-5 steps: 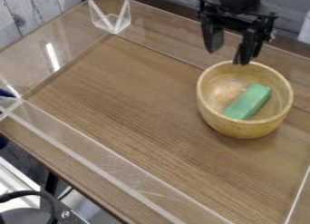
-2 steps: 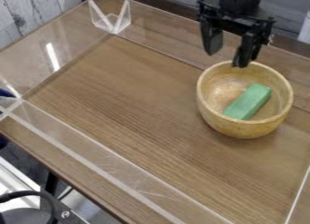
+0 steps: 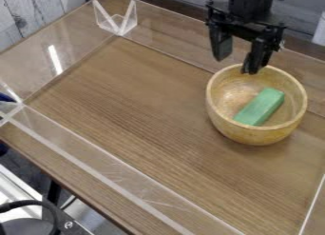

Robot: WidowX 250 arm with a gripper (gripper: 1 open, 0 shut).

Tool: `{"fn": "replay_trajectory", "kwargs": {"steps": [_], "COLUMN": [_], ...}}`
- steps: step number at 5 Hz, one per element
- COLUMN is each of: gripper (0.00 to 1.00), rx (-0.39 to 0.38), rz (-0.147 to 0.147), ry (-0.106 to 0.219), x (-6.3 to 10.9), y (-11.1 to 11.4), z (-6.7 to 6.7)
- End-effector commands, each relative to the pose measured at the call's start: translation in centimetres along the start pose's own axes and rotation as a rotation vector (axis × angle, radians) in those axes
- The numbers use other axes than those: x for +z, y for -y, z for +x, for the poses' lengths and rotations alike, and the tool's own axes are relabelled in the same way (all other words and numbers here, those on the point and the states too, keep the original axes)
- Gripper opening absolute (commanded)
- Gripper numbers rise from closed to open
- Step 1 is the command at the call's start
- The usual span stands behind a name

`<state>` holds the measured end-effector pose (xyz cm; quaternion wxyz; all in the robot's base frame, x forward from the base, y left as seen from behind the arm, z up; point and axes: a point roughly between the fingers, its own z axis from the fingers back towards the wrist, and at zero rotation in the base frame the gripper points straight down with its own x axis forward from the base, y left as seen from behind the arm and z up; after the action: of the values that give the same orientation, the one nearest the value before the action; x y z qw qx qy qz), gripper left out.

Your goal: Put the green block in the brown bowl

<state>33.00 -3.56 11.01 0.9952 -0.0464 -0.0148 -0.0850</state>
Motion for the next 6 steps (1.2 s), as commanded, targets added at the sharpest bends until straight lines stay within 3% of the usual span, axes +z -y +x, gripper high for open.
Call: {"fn": "replay_trajectory", "kwargs": {"steps": [1, 4, 5, 6], "gripper": [1.00, 1.00, 1.00, 0.00], "rx": [-0.007, 0.047, 0.093, 0.164], "rz": [0.010, 0.043, 0.067, 0.083], "ry": [0.038, 0.111, 0.103, 0.098], "x": [0.9, 7.3, 8.6, 8.6], "y": [-0.1, -2.9, -5.7, -9.5], "z": [0.6, -2.0, -3.8, -5.9]}}
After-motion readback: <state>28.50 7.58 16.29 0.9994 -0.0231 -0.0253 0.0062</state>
